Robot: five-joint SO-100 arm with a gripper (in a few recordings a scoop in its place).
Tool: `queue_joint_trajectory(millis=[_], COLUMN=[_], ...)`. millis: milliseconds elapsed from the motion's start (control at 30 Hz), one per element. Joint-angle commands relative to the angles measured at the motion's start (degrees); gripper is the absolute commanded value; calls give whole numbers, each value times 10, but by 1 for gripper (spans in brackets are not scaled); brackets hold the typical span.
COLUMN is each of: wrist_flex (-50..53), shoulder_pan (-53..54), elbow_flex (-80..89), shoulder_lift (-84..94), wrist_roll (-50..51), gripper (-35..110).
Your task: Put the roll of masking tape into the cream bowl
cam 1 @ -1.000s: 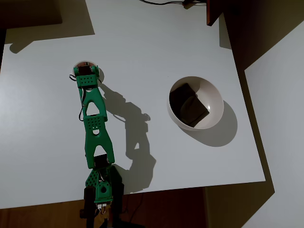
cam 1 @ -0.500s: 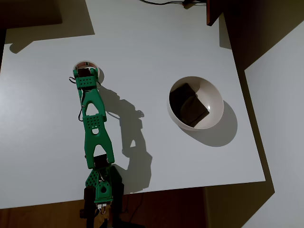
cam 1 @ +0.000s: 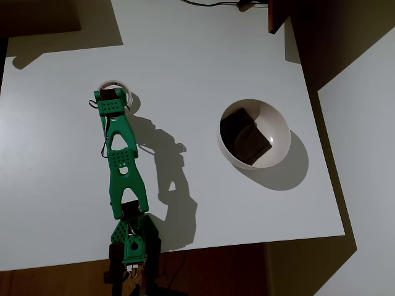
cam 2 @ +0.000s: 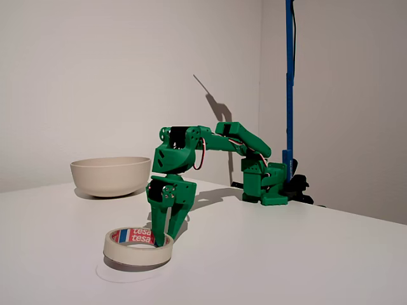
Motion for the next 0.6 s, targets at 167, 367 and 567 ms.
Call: queue_joint_trajectory(millis=[167,367,567], wrist_flex=[21,61,95], shoulder_pan=[-38,-47,-40], elbow_flex=[-34,-34,-34], shoulder_lift=[156,275,375], wrist_roll=[12,18,27], gripper=[-8,-8,-8])
